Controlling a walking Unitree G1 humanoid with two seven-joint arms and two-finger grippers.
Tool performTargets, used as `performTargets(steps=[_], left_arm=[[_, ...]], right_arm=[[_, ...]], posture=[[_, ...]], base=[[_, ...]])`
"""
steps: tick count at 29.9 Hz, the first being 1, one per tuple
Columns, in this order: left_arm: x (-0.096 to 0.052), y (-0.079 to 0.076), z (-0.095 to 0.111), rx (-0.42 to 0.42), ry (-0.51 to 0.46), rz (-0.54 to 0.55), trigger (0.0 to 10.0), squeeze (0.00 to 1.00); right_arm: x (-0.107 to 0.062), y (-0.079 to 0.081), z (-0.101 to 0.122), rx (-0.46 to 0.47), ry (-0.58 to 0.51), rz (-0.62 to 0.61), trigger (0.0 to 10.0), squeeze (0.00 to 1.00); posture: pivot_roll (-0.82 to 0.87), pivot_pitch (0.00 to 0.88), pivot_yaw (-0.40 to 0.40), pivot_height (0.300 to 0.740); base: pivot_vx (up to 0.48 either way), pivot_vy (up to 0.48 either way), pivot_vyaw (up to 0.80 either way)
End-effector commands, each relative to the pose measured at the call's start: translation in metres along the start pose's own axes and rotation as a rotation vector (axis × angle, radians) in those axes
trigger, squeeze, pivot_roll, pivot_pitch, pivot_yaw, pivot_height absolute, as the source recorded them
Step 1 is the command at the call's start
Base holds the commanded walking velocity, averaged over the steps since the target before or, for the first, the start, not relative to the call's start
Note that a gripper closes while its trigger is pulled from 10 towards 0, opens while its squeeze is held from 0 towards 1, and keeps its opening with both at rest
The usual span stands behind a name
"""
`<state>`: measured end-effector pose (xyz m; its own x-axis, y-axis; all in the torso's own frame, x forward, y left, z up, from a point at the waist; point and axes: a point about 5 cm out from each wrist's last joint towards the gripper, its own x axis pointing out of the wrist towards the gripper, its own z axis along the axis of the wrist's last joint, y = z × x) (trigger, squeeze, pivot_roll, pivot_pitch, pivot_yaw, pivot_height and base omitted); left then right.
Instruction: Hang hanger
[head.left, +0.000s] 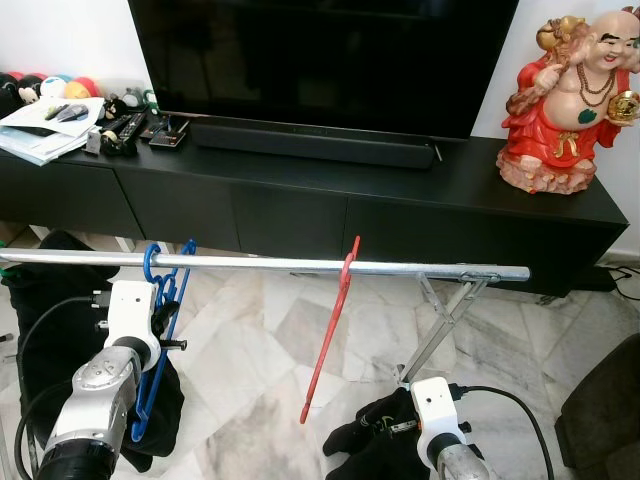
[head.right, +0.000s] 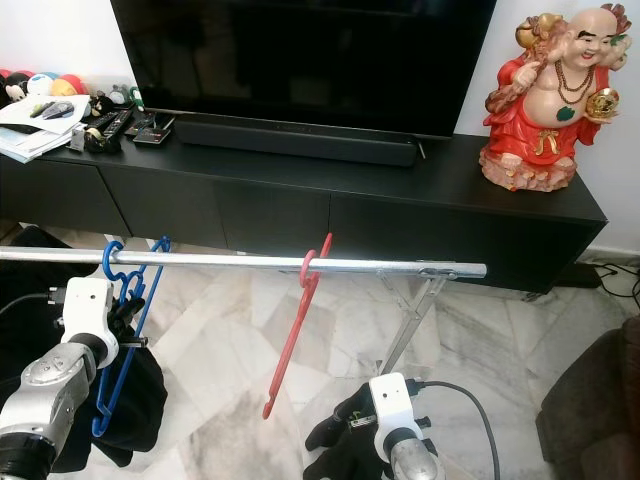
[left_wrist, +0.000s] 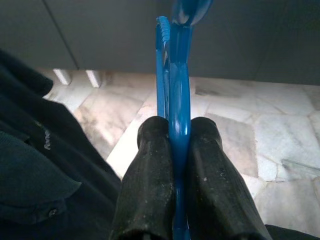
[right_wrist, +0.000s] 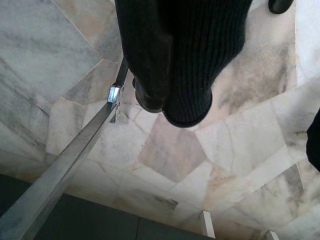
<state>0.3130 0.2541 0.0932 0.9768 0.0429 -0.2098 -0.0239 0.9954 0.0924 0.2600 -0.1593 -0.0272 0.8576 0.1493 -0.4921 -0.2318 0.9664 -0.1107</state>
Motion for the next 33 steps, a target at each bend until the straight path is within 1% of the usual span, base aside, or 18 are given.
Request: performTargets(steps=[1, 5, 8, 10, 11, 13, 14, 15, 16, 17, 18, 21, 22, 24, 26, 28, 30, 33], left_arm=[[-0.006, -0.004, 0.009, 0.029, -0.079, -0.034, 0.0, 0.0], [-0.015, -0.002, 0.009, 0.035, -0.109, -0.037, 0.0, 0.0], [-0.029, -0.002, 0.002, 0.058, -0.115, -0.087, 0.0, 0.0], [-0.034, -0.003, -0.002, 0.088, -0.109, -0.112, 0.0, 0.0], [-0.043, -0.002, -0.009, 0.134, -0.095, -0.138, 0.0, 0.0], [-0.047, -0.002, -0.013, 0.144, -0.085, -0.144, 0.0, 0.0], [-0.054, -0.001, -0.027, 0.156, -0.051, -0.15, 4.6, 0.0], [-0.057, -0.002, -0.034, 0.168, -0.034, -0.154, 4.6, 0.0], [-0.059, -0.003, -0.04, 0.168, -0.014, -0.158, 9.3, 0.0], [-0.059, -0.003, -0.04, 0.168, -0.014, -0.158, 9.3, 0.0], [-0.06, -0.004, -0.048, 0.166, 0.017, -0.158, 10.0, 0.0], [-0.063, -0.004, -0.064, 0.153, 0.081, -0.14, 10.0, 0.0], [-0.065, -0.004, -0.086, 0.105, 0.17, -0.097, 10.0, 0.0], [-0.068, -0.006, -0.109, 0.051, 0.257, -0.061, 10.0, 0.0], [-0.069, -0.007, -0.113, 0.041, 0.274, -0.055, 10.0, 0.0], [-0.078, -0.011, -0.14, 0.028, 0.402, -0.022, 10.0, 0.0], [-0.095, -0.016, -0.169, 0.019, 0.542, -0.005, 10.0, 0.0], [-0.118, -0.021, -0.194, 0.016, 0.678, -0.001, 10.0, 0.0]], right_arm=[[-0.002, -0.001, -0.004, 0.009, 0.003, -0.012, 10.0, 0.0], [-0.003, -0.002, -0.005, 0.011, 0.001, -0.016, 10.0, 0.0], [-0.004, -0.004, -0.007, 0.012, 0.002, -0.022, 10.0, 0.0], [-0.005, -0.004, -0.007, 0.012, 0.003, -0.023, 10.0, 0.0], [-0.005, -0.005, -0.008, 0.011, 0.003, -0.025, 10.0, 0.0], [-0.005, -0.006, -0.008, 0.011, 0.004, -0.027, 10.0, 0.0], [-0.005, -0.006, -0.008, 0.012, 0.006, -0.029, 10.0, 0.0], [-0.005, -0.006, -0.008, 0.012, 0.007, -0.029, 10.0, 0.0], [-0.005, -0.006, -0.008, 0.012, 0.007, -0.029, 10.0, 0.0], [-0.005, -0.006, -0.008, 0.012, 0.007, -0.029, 10.0, 0.0], [-0.005, -0.006, -0.008, 0.012, 0.007, -0.029, 10.0, 0.0], [-0.005, -0.006, -0.008, 0.012, 0.007, -0.028, 10.0, 0.0], [-0.005, -0.005, -0.008, 0.012, 0.008, -0.028, 10.0, 0.0], [-0.005, -0.005, -0.008, 0.013, 0.009, -0.027, 10.0, 0.0], [-0.005, -0.005, -0.008, 0.012, 0.009, -0.027, 10.0, 0.0], [-0.004, -0.004, -0.008, 0.014, 0.01, -0.029, 10.0, 0.0], [-0.005, -0.005, -0.008, 0.017, 0.009, -0.032, 10.0, 0.0], [-0.005, -0.005, -0.008, 0.019, 0.008, -0.036, 10.0, 0.0]], posture=[[0.01, 0.067, 0.017, 0.74], [0.01, 0.07, 0.015, 0.74], [0.01, 0.084, 0.009, 0.74], [0.01, 0.09, 0.008, 0.74], [0.02, 0.093, 0.007, 0.74], [0.02, 0.094, 0.007, 0.74], [0.01, 0.097, 0.007, 0.74], [0.01, 0.097, 0.007, 0.74], [0.01, 0.097, 0.007, 0.74], [0.01, 0.097, 0.007, 0.74], [0.01, 0.097, 0.007, 0.74], [0.01, 0.103, 0.006, 0.74], [0.01, 0.103, 0.006, 0.74], [0.02, 0.105, 0.006, 0.74], [0.02, 0.105, 0.006, 0.74], [0.01, 0.105, 0.013, 0.74], [0.01, 0.108, 0.016, 0.74], [0.0, 0.106, 0.017, 0.74]], base=[[0.0, 0.0, 0.0], [0.0, 0.0, 0.0], [0.0, 0.0, 0.0], [0.0, 0.0, 0.0], [0.0, 0.0, 0.0], [0.0, 0.0, 0.0], [0.0, 0.0, 0.0], [0.0, 0.0, 0.0], [0.0, 0.0, 0.0], [0.0, 0.0, 0.0], [0.0, 0.0, 0.0], [0.0, 0.0, 0.0], [0.0, 0.0, 0.0], [0.0, 0.0, 0.0], [0.0, 0.0, 0.0], [0.0, 0.0, 0.0], [0.0, 0.0, 0.0], [0.0, 0.0, 0.0]])
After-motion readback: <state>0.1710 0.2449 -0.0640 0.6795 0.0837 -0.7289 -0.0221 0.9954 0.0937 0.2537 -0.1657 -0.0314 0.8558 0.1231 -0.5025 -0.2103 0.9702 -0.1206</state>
